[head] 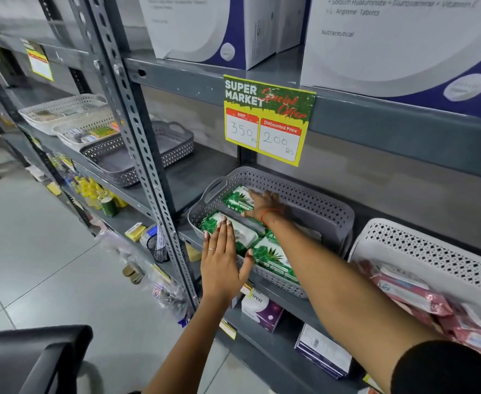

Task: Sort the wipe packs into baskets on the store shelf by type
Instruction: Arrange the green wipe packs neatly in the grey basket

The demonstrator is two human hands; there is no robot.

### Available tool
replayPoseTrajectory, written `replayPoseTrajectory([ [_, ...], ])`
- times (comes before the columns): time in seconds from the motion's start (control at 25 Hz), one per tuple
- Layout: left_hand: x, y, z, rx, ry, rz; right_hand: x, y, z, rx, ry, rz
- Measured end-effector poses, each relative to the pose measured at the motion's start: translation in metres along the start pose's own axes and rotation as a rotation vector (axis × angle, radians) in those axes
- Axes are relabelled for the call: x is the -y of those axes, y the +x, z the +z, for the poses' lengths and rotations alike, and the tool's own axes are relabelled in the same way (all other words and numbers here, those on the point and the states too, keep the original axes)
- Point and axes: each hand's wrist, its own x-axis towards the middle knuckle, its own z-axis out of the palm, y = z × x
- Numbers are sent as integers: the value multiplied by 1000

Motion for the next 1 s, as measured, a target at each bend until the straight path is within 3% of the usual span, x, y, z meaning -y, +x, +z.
replayPoseTrajectory([
  [0.24,0,-1,0,5,14,-5,-2,-5,-5,42,-17,-15],
  [0.36,2,-2,1,8,20,-7,-9,-18,-28,36,131,-107],
  [0.44,3,-1,2,3,23,0,-28,-31,-47,187,264,-194],
  [0.52,3,-1,3,0,22,2,-55,-48,-60,369,202,-268],
  [0.6,2,-1,4,5,25,2,-83,-62,-63,499,77,-239],
  [0.68,2,-2,3,13,26,0,-100,-68,-58,559,178,-216],
  [0.8,1,-2,1,11,10,-1,-107,-68,-49,393,248,-254],
  [1.0,-1,-3,-2,21,10,-6,-108,-68,-26,22,34,-73],
])
